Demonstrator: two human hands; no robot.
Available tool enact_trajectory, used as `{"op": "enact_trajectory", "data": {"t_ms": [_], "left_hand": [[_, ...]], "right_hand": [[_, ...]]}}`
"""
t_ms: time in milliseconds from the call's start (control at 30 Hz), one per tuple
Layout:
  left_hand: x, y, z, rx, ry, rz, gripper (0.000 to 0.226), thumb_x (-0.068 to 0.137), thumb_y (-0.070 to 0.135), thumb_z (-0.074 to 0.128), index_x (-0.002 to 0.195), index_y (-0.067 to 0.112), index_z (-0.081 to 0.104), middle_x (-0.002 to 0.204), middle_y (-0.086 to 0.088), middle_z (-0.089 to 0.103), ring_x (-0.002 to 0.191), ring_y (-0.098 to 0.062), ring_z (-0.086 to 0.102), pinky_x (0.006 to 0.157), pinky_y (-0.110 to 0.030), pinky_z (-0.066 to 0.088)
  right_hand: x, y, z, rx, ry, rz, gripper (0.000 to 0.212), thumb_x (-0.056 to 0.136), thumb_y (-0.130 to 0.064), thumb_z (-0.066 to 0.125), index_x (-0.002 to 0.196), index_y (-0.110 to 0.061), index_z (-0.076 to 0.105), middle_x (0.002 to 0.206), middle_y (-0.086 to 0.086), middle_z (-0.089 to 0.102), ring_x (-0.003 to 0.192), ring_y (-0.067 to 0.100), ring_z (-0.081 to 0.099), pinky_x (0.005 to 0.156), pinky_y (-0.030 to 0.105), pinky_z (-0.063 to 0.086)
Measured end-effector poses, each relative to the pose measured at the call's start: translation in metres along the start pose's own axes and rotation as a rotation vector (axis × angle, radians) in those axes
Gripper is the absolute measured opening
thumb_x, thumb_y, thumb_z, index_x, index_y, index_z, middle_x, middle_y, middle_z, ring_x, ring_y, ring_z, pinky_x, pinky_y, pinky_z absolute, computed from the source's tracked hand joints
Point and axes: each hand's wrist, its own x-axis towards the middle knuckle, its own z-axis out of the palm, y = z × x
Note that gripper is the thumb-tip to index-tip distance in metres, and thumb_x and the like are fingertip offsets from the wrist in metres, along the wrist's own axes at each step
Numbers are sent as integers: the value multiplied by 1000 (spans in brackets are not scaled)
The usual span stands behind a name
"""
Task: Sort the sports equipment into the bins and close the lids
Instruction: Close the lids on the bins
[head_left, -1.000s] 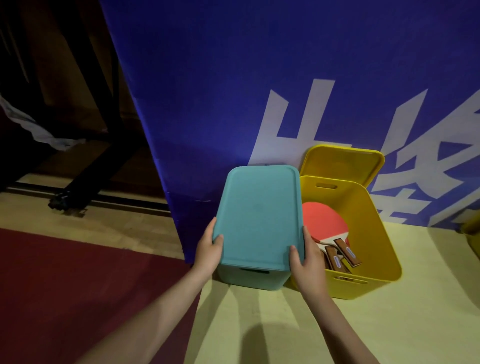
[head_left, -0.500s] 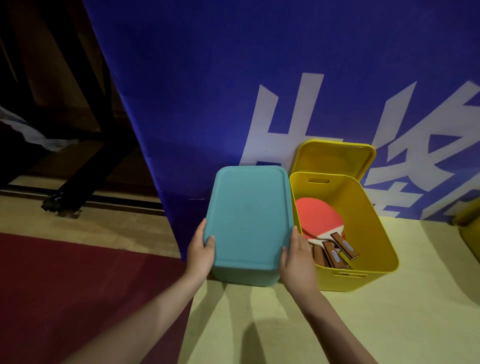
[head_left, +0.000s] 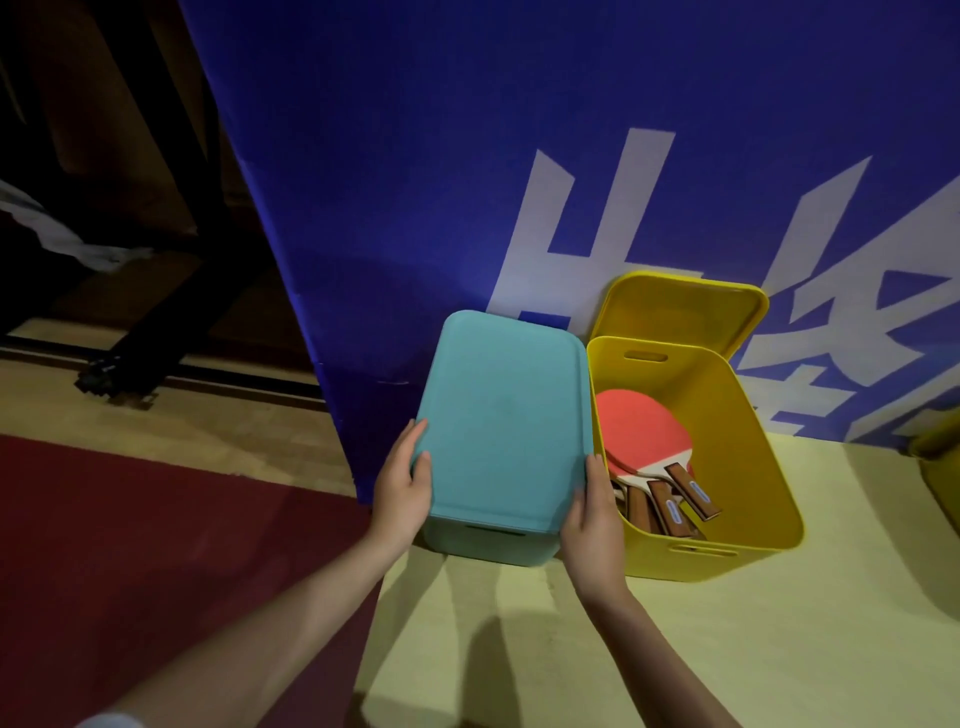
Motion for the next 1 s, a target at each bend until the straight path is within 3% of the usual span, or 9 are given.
{"op": "enact_trajectory", "data": {"t_ms": [133,233,367,467,567,700,833,1000], "left_hand": [[1,-1,2,-79,2,11,41,99,6,43,136,23,49,146,9,41,136,2,34,115,-24,26],[4,-2,2,-54,-16,49,41,99,5,42,135,22,49,146,10,39,136,3,31,113,-19,24],[6,-4,1,0,-3,-15,41,99,5,40,138,17,48,145,3,42,135,-7,36,115,-27,26],[9,-3,-2,39,-53,-21,43,100,6,37,141,16,43,149,0,37,139,-11,32,115,-23,23],[9,-3,-5,142,-145,6,45,101,9,35,146,17,35,156,1,25,143,-7,20,108,-10,15],[7,-1,-7,98,-137,18,45,101,8,35,145,19,37,157,3,22,139,1,17,99,5,13],[10,5,-2,85,-129,14,45,101,5,35,144,17,39,155,2,27,144,-8,20,105,-3,15],[15,5,-6,326,-212,27,49,102,12,32,150,18,24,158,-2,17,145,-13,17,101,-9,15]], "right_hand": [[-7,-3,0,16,44,-5,50,99,-6,38,147,-17,31,157,-4,22,142,3,18,113,21,19],[-9,0,2,37,73,-17,49,98,-4,38,145,-18,35,157,-4,22,137,-4,16,111,18,19],[6,-2,5,32,29,27,53,97,-3,37,148,-16,27,155,-1,27,142,10,24,117,34,25],[12,-3,8,7,25,27,56,96,-1,37,149,-12,25,154,4,30,142,17,27,116,41,28],[9,0,6,-14,38,12,56,95,2,37,149,-11,26,154,5,30,142,18,26,116,41,28],[1,-3,7,22,91,11,52,97,2,37,146,-16,34,156,3,26,144,15,22,115,30,24],[-2,-4,8,74,142,30,52,96,3,37,145,-15,36,154,3,29,143,15,25,116,37,27],[7,-4,6,-21,73,29,57,94,2,37,149,-11,26,152,8,32,139,22,32,113,41,32]]}}
